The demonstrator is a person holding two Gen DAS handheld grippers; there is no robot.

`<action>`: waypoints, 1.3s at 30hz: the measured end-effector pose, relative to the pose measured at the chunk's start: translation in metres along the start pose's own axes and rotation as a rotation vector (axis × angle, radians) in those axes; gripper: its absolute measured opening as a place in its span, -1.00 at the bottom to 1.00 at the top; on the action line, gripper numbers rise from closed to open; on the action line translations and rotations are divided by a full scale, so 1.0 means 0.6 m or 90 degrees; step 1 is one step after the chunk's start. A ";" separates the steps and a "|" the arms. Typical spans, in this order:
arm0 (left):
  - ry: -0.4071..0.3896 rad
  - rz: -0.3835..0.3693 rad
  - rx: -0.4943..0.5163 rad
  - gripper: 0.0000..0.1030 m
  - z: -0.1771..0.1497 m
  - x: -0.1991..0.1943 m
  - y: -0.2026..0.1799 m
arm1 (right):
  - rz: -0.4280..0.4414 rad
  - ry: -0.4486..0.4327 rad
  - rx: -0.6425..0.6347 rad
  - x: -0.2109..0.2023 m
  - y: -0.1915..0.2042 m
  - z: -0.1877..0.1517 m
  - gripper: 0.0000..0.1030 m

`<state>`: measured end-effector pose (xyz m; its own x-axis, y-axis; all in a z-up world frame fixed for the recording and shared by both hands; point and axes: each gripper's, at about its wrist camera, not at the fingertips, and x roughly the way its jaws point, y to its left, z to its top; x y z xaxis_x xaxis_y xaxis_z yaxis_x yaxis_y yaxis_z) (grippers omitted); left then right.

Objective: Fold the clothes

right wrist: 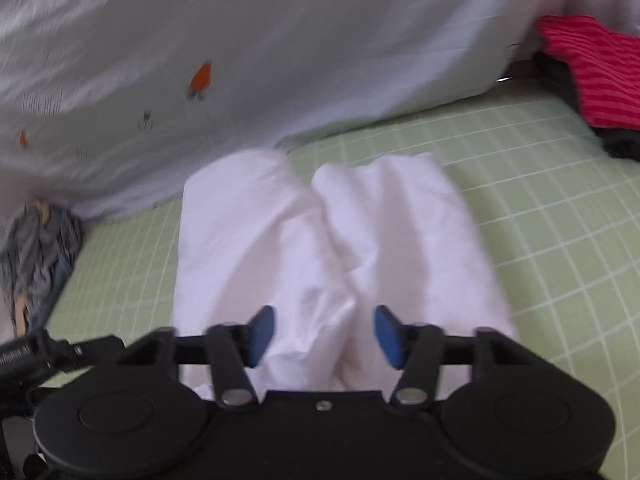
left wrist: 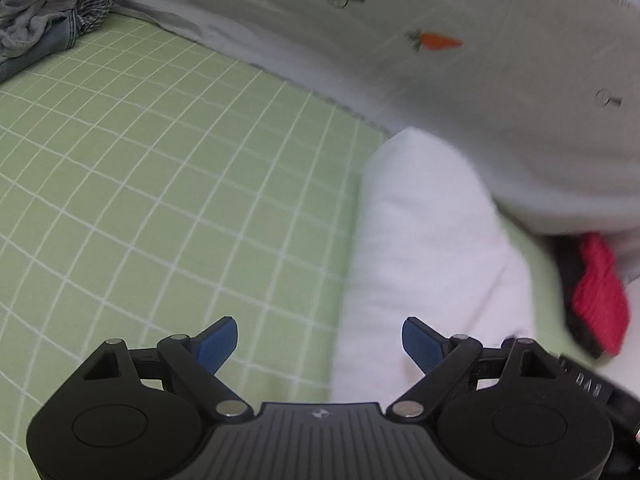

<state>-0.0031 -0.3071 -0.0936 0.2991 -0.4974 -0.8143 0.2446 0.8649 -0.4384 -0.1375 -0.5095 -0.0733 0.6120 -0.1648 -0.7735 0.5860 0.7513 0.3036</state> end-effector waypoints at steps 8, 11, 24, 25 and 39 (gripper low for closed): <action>0.033 -0.014 -0.007 0.74 0.001 0.027 0.010 | -0.025 0.067 -0.016 0.053 -0.003 0.005 -0.23; 0.023 -0.017 0.003 0.74 0.002 0.025 -0.006 | 0.001 0.040 -0.042 0.032 0.002 0.008 -0.65; -0.024 -0.081 0.135 0.80 0.006 0.011 -0.100 | -0.033 -0.113 -0.015 -0.120 -0.137 0.022 -0.60; -0.007 -0.081 0.140 0.80 0.003 0.023 -0.106 | -0.059 -0.077 -0.015 -0.099 -0.153 0.013 -0.37; 0.089 -0.103 0.124 0.93 -0.004 0.123 -0.131 | 0.035 0.058 0.074 0.017 -0.201 -0.016 0.56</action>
<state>-0.0027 -0.4118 -0.1203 0.1149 -0.6023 -0.7900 0.4552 0.7388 -0.4970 -0.2071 -0.5956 -0.1232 0.5967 -0.0629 -0.8000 0.6137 0.6781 0.4044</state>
